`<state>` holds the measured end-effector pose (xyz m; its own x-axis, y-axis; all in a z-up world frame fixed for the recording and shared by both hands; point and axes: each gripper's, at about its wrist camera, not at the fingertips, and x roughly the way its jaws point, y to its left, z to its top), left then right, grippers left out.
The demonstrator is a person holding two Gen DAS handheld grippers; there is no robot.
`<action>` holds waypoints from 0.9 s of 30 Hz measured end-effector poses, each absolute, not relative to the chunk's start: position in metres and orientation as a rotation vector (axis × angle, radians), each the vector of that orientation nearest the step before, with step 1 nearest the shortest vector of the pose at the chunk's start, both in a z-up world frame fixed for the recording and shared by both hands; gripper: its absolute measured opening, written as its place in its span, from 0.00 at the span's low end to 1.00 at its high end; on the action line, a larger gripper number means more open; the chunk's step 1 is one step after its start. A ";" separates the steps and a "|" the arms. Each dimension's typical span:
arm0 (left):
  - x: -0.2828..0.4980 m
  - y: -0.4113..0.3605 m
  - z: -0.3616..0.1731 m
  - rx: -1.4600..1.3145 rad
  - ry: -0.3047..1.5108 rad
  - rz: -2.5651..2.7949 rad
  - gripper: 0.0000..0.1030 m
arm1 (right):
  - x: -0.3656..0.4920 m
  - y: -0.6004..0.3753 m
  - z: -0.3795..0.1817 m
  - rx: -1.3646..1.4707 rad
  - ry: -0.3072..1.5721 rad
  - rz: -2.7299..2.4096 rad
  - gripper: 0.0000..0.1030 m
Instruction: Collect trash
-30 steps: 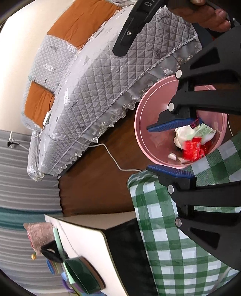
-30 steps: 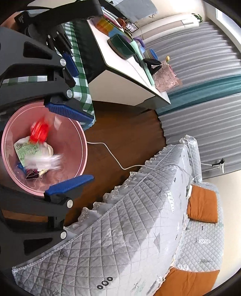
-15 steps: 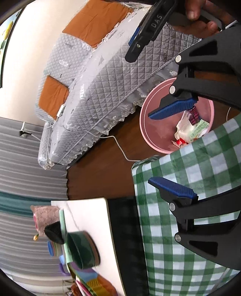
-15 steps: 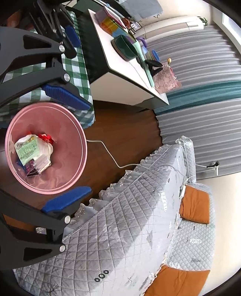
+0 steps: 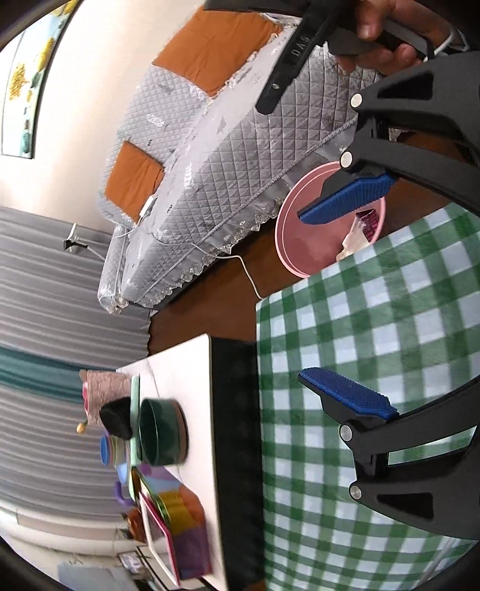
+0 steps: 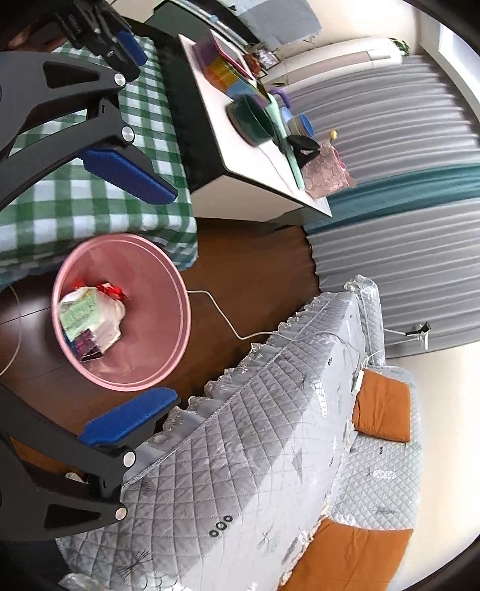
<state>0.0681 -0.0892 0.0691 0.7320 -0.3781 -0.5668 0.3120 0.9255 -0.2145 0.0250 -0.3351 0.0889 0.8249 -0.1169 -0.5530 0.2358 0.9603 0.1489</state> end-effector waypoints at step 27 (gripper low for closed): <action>-0.050 -0.006 0.018 -0.122 0.706 -0.116 0.85 | -0.058 -0.206 0.041 -0.002 0.600 -0.152 0.95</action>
<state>-0.0503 -0.0057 0.0176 0.7551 -0.1476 -0.6388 0.0652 0.9864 -0.1508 -0.0580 -0.2055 0.0412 0.8144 -0.1435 -0.5623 0.1422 0.9887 -0.0465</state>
